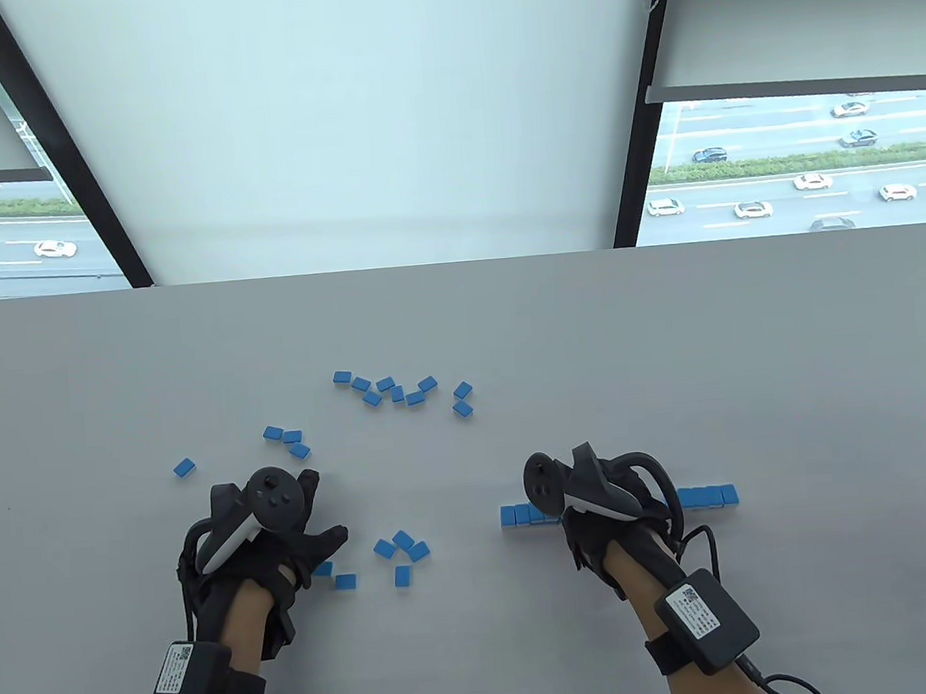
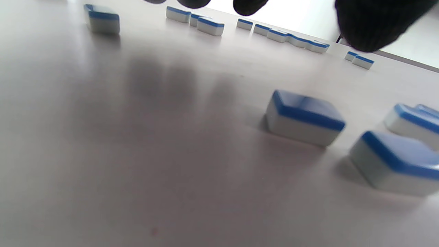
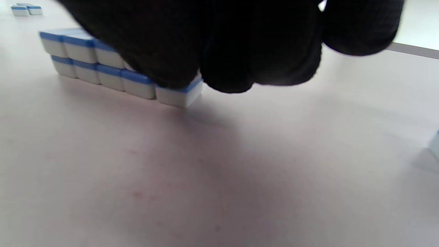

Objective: Build mahjong tile wall

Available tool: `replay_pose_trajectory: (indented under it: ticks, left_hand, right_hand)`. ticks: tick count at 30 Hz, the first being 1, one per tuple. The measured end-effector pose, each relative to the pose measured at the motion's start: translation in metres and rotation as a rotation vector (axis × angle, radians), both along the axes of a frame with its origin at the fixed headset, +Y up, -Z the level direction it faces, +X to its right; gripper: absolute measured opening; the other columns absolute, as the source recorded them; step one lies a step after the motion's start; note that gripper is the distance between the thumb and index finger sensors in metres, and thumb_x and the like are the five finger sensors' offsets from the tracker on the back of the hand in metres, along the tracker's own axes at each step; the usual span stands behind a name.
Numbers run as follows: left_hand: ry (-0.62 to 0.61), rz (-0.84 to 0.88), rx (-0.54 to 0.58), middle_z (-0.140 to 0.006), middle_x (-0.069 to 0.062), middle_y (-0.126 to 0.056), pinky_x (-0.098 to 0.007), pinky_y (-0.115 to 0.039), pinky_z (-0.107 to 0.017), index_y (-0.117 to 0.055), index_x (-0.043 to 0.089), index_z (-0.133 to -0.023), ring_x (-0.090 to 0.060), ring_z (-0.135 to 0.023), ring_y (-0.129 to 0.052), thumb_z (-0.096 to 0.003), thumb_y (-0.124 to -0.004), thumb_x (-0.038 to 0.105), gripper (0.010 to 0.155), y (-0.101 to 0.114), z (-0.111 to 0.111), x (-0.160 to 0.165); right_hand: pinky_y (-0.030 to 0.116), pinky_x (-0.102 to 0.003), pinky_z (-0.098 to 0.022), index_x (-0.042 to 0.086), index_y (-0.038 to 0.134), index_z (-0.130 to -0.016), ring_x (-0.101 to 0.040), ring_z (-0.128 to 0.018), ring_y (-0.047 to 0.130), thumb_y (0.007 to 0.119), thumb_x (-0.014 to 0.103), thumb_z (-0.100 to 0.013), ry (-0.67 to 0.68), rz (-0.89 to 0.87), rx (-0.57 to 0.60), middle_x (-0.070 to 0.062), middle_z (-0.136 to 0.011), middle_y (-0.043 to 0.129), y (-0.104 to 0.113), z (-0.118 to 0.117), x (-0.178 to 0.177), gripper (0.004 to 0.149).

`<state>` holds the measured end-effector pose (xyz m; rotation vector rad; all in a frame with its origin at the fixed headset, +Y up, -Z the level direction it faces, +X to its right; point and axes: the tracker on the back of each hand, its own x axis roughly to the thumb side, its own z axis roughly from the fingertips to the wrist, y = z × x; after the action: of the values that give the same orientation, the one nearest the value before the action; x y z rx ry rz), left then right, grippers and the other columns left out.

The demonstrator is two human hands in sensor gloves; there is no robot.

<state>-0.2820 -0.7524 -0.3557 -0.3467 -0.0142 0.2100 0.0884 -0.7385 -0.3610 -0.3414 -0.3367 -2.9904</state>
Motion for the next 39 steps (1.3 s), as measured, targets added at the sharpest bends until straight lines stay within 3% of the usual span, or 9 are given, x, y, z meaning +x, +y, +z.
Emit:
replay_pose_trajectory:
  ticks: [22,26,31,39]
  left_hand:
    - [-0.001,-0.007,0.000,-0.119,-0.010,-0.029,-0.076,-0.028,-0.068,-0.035,0.034,-0.112,-0.048,-0.107,-0.031,-0.0387,-0.069,0.072,0.089,0.000,0.001,0.001]
    - [-0.001,-0.006,0.002,-0.119,-0.010,-0.029,-0.076,-0.028,-0.068,-0.035,0.034,-0.112,-0.048,-0.107,-0.031,-0.0387,-0.069,0.072,0.089,0.000,0.001,0.001]
    - [-0.002,0.000,0.006,-0.120,-0.010,-0.029,-0.076,-0.028,-0.068,-0.036,0.034,-0.112,-0.048,-0.107,-0.031,-0.0387,-0.069,0.072,0.089,0.000,0.000,0.000]
    - [-0.008,0.022,0.036,-0.119,-0.009,-0.030,-0.076,-0.029,-0.068,-0.037,0.034,-0.112,-0.048,-0.107,-0.032,-0.0385,-0.069,0.071,0.089,0.004,0.000,0.002]
  right_hand:
    - [0.080,-0.049,-0.042,0.015,0.068,-0.091,-0.025,-0.043,0.094,0.091,0.033,-0.036,-0.010,-0.031,-0.014,-0.001,-0.068,0.089,0.000,-0.001,0.001,0.063]
    - [0.079,-0.050,-0.043,0.016,0.062,-0.095,-0.027,-0.046,0.093,0.090,0.037,-0.036,-0.008,-0.051,0.004,-0.002,-0.072,0.087,0.014,0.002,0.003,0.069]
    - [0.078,-0.052,-0.049,0.019,0.066,-0.095,-0.032,-0.057,0.096,0.080,0.040,-0.041,-0.017,-0.091,0.068,-0.005,-0.080,0.088,0.039,0.005,0.014,0.059]
    - [0.072,-0.056,-0.058,0.021,0.066,-0.097,-0.037,-0.078,0.091,0.070,0.045,-0.044,-0.101,-0.127,0.166,-0.006,-0.094,0.081,0.074,0.009,0.068,0.058]
